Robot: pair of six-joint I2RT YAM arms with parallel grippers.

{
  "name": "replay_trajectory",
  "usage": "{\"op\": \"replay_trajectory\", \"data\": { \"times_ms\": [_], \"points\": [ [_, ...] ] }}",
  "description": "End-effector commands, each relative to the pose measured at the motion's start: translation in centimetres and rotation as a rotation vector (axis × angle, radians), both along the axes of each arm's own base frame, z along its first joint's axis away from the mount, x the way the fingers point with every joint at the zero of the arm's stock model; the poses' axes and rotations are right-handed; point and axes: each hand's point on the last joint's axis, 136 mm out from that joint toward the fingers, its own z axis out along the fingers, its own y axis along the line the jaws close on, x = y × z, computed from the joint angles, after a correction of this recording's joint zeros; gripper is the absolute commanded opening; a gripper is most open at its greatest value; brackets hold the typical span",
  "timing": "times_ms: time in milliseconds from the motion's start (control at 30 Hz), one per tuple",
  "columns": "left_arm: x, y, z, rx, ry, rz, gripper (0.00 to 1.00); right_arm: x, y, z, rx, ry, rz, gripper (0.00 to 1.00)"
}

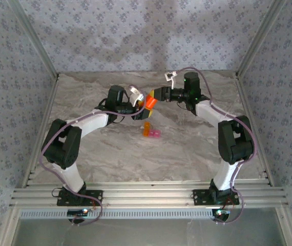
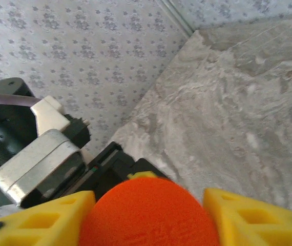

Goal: Sort the pills into containers

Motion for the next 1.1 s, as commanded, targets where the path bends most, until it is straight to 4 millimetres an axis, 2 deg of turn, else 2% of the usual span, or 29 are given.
{"op": "replay_trajectory", "data": {
  "times_ms": [0,67,200,367,400,467,567,867,967,1000,1067],
  "points": [
    [-0.7,-0.9,3.0,-0.051,-0.061,-0.061,0.00,1.4,-1.1,1.1,-0.009,-0.022,-0.083,0.74],
    [-0.2,-0.6,2.6,-0.028,-0.078,-0.028,0.00,1.7,-1.4,1.5,0.029,0.025,-0.126,0.79],
    [1.0,0.2,1.6,0.049,-0.129,0.063,0.00,2.6,-2.6,1.6,0.079,0.141,-0.257,0.81],
    [2.4,1.2,0.2,0.180,-0.218,0.179,0.00,3.8,-4.6,-0.5,0.080,0.325,-0.461,0.81],
    [2.6,1.3,-0.1,0.205,-0.233,0.196,0.00,3.4,-4.8,-2.0,0.071,0.364,-0.480,0.81],
    [2.9,1.5,-0.3,0.227,-0.254,0.219,0.00,3.2,-4.9,-2.8,0.052,0.402,-0.520,0.81],
    [3.1,1.6,-0.5,0.242,-0.267,0.228,0.00,3.0,-4.7,-3.4,0.028,0.425,-0.544,0.82],
    [2.8,1.2,-0.7,0.261,-0.274,0.211,0.00,2.7,-2.8,-3.1,0.043,0.425,-0.504,0.82],
    [2.7,1.1,-0.7,0.263,-0.276,0.206,0.00,2.4,-2.0,-3.5,0.033,0.433,-0.488,0.81],
    [2.7,1.0,-0.7,0.264,-0.276,0.204,0.00,2.7,-1.6,-2.4,0.046,0.413,-0.477,0.81],
    [2.7,1.0,-0.7,0.265,-0.276,0.203,0.00,2.6,-1.0,-2.3,0.048,0.411,-0.465,0.80]
  ]
}}
